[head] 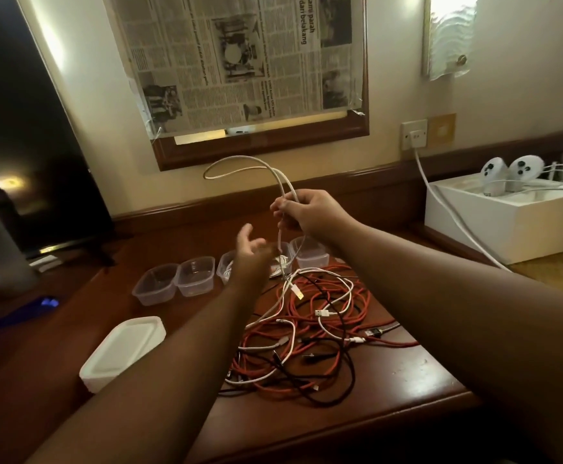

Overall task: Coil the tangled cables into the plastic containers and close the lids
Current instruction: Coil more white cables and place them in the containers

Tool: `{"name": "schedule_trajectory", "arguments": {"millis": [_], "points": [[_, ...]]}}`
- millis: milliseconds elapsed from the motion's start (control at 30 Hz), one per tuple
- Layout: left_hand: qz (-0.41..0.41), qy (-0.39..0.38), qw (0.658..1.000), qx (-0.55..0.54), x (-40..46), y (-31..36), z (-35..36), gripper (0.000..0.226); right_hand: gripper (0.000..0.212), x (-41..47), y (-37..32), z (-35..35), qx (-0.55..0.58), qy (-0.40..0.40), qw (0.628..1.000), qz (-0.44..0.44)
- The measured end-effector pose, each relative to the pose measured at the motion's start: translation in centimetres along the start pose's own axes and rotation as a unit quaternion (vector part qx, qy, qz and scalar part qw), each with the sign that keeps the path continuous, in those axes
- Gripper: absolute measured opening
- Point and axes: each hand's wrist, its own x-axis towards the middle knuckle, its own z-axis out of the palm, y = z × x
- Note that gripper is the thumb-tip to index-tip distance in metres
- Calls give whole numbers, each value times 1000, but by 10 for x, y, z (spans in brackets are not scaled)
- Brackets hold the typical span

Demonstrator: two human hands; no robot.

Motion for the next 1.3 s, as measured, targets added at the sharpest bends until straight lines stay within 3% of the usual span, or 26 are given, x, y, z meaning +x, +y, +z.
{"name": "schedule_trajectory", "arguments": {"millis": [67,167,267,333,467,600,733,900,967,1033,1167,1300], "points": [[11,-52,994,96,-1,-6,5,44,15,-3,1,-3,-11,-9,1000,4],[49,-16,975,216,12,-14,2,15,15,-8,5,-9,-4,-14,1000,-1],[35,24,984,173,26,-11,-2,14,14,-9,9,-15,-10,1,1000,4],[69,69,982,161,34,-4,-2,6,17,-6,13,-20,-22,18,1000,8],[132,96,973,164,49,4,-4,22,21,-4,17,-25,-25,25,999,36],[179,69,948,255,57,5,-9,10,27,-3,18,-25,3,32,998,53],[157,17,917,366,62,-3,-12,5,26,0,21,-22,30,11,996,79],[140,58,954,258,60,-5,-3,11,27,-4,23,-14,69,-28,989,126],[98,-9,951,292,63,-10,-4,16,27,-5,25,-12,84,-33,986,141],[68,-75,922,375,61,-18,-3,11,27,-2,30,-11,69,-34,984,158],[125,15,916,381,62,-23,0,9,29,2,42,-14,30,-45,978,200],[120,34,931,343,64,-26,-5,6,36,1,42,-18,41,18,987,156]]}}
